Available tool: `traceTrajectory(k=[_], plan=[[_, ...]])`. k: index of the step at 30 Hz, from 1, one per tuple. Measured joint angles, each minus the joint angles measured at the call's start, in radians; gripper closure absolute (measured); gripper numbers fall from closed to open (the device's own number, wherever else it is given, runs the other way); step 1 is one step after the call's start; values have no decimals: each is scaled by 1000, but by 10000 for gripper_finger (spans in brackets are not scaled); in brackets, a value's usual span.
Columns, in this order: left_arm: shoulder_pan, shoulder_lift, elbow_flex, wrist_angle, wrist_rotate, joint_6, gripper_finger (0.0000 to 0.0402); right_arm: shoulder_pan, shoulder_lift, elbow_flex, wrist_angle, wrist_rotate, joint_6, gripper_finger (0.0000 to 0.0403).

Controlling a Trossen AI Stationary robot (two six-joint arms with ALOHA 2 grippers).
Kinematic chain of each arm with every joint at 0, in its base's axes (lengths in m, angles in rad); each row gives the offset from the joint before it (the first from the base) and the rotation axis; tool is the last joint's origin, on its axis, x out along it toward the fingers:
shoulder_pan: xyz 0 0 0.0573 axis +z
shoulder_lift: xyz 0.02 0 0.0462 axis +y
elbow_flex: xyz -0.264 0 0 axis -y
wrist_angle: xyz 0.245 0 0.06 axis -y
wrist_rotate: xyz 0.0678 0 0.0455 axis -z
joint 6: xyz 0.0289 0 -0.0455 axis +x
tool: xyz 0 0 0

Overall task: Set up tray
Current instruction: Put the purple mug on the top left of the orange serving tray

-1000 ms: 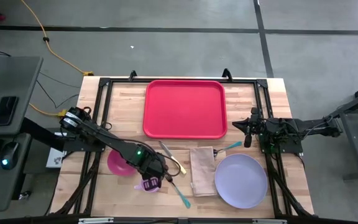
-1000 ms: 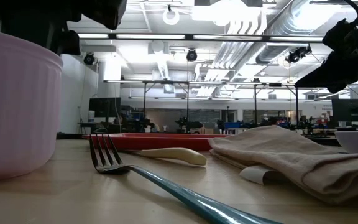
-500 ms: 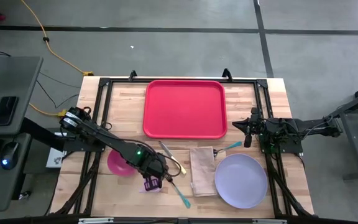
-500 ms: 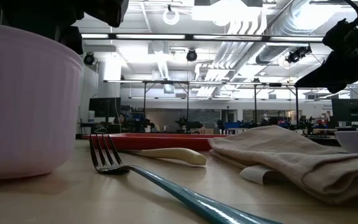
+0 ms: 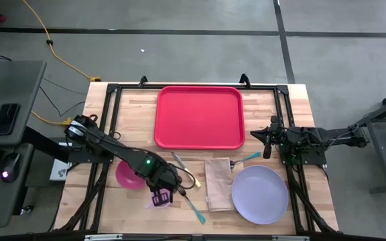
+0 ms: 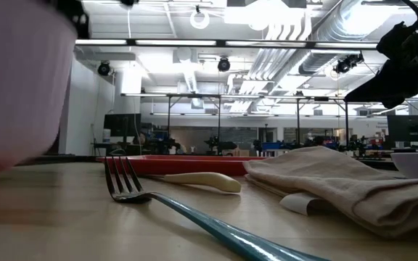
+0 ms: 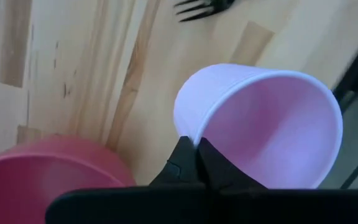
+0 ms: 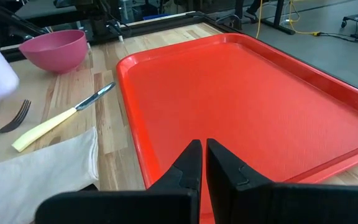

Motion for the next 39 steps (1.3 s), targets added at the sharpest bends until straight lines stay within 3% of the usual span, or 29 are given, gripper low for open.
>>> traceTrajectory(k=[12, 17, 39], plan=[[106, 0, 419, -390, -53, 8, 391, 0, 0, 0, 0, 0, 0, 402], [218, -10, 525, -393, -51, 77, 391, 0, 0, 0, 0, 0, 0, 402], [813, -12, 574, -393, -76, 368, 391, 0, 0, 0, 0, 0, 0, 402]])
